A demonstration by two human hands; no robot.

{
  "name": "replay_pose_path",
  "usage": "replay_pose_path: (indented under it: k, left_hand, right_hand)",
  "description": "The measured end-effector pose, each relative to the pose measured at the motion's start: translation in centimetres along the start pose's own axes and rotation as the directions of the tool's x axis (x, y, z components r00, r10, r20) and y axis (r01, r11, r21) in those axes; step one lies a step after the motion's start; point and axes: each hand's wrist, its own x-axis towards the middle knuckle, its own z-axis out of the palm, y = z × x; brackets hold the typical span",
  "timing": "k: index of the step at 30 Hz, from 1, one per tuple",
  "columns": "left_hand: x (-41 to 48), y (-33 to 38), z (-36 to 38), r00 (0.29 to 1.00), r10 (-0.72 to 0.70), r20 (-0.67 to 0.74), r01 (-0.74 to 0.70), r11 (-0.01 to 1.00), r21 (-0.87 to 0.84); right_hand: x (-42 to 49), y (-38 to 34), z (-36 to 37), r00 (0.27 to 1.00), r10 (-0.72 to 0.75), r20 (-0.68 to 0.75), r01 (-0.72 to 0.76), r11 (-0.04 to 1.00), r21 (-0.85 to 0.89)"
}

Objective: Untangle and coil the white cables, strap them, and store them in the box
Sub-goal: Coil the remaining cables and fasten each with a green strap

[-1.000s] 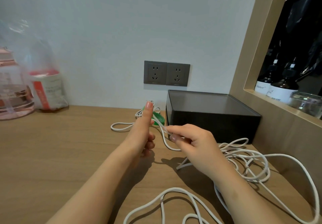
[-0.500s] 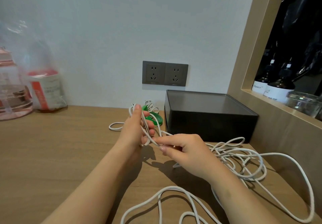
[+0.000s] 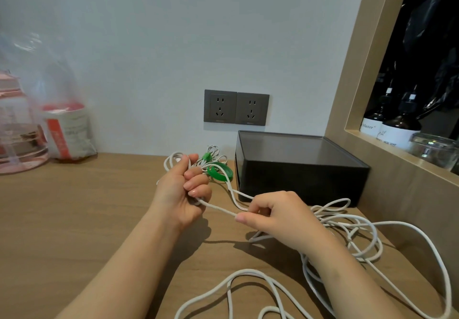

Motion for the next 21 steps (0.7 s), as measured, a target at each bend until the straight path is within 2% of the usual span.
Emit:
replay_pose_path:
  k: [2, 5, 8, 11, 12, 13, 14, 15, 16, 17, 19, 20, 21]
  left_hand:
    - [0.0, 0.1, -0.1, 0.999, -0.027, 0.029, 0.027, 1.0, -0.002]
    - [-0.2, 0.4, -0.3, 0.996, -0.07, 0.061, 0.068, 0.997, 0.025]
    - [-0.3, 0.7, -0.3, 0.993, -0.091, 0.072, 0.086, 0.994, 0.074]
    - [-0.7, 0.8, 0.0, 0.991, -0.101, 0.09, 0.086, 0.983, 0.162]
    - [-0.8, 0.8, 0.1, 0.992, -0.091, 0.092, 0.071, 0.978, 0.196]
    - [-1.0, 0.9, 0.2, 0.993, -0.075, 0.091, 0.052, 0.972, 0.23]
    - [-1.1, 1.0, 0.3, 0.994, -0.059, 0.087, 0.034, 0.964, 0.263]
    - [-1.2, 1.0, 0.4, 0.995, -0.049, 0.083, 0.023, 0.957, 0.288]
    - [-1.3, 1.0, 0.4, 0.996, -0.045, 0.08, 0.018, 0.951, 0.309]
    - [-1.4, 0.9, 0.5, 0.996, -0.046, 0.077, 0.018, 0.946, 0.324]
    - [-1.4, 0.8, 0.5, 0.997, -0.044, 0.059, 0.021, 0.939, 0.343]
    - [-1.3, 0.7, 0.4, 0.999, -0.031, 0.043, 0.013, 0.931, 0.364]
    - [-1.2, 0.7, 0.3, 1.0, -0.004, 0.028, -0.008, 0.912, 0.41]
  right_hand:
    - [0.1, 0.4, -0.3, 0.997, 0.037, -0.061, -0.041, 0.996, -0.075]
    - [0.1, 0.8, -0.6, 0.986, 0.011, -0.167, -0.041, 0.983, -0.178]
    - [0.2, 1.3, -1.0, 0.942, -0.001, -0.336, -0.077, 0.973, -0.219]
    - [0.4, 1.7, -1.0, 0.903, -0.013, -0.43, -0.127, 0.947, -0.294]
    - [0.4, 1.9, -1.0, 0.868, -0.037, -0.495, -0.118, 0.953, -0.279]
    - [0.2, 2.0, -1.1, 0.798, -0.052, -0.601, -0.086, 0.976, -0.199]
    - [0.0, 1.8, -1.3, 0.695, -0.01, -0.719, -0.025, 0.999, -0.038]
    - [-0.2, 1.6, -1.6, 0.595, 0.113, -0.796, 0.05, 0.983, 0.177]
    - [-0.4, 1.3, -2.1, 0.535, 0.274, -0.799, 0.114, 0.914, 0.39]
    - [-0.5, 1.1, -2.6, 0.514, 0.409, -0.754, 0.162, 0.817, 0.554]
    - [-0.6, 1.6, -3.2, 0.514, 0.555, -0.654, 0.156, 0.689, 0.708]
    - [-0.5, 1.8, -3.2, 0.528, 0.565, -0.634, 0.101, 0.7, 0.707]
    - [-0.5, 1.8, -3.2, 0.556, 0.536, -0.635, 0.018, 0.756, 0.654]
